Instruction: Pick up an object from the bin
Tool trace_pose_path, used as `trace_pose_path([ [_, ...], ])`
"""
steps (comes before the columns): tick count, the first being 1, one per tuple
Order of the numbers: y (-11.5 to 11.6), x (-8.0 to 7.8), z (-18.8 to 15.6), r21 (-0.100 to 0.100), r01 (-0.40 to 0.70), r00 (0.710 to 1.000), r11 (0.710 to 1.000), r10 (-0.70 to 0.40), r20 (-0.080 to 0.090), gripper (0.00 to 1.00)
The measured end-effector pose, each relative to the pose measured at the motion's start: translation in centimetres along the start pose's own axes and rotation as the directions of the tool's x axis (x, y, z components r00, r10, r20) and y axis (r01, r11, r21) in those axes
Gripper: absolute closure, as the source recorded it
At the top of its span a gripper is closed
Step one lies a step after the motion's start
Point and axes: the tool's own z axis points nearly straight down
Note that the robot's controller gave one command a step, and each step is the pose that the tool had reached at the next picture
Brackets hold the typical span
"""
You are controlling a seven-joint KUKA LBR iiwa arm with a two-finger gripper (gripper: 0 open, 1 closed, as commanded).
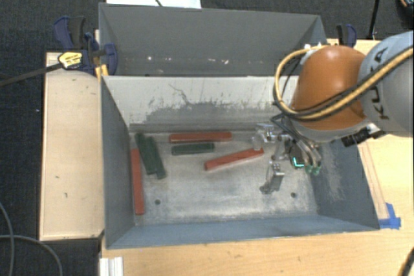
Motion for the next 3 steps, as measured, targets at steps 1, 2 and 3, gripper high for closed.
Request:
trace_pose_path([
  [1,-2.5,-4.5,10.2,0.001,0.160,0.987,0.987,-0.160,0.002,0.00],
  [2,-2.4,-4.6,9.8,0.001,0.159,0.987,0.987,-0.159,0.007,1.00],
  [3,-3.6,-2.5,-14.1,0.005,0.174,0.985,0.985,-0.174,0.017,1.00],
])
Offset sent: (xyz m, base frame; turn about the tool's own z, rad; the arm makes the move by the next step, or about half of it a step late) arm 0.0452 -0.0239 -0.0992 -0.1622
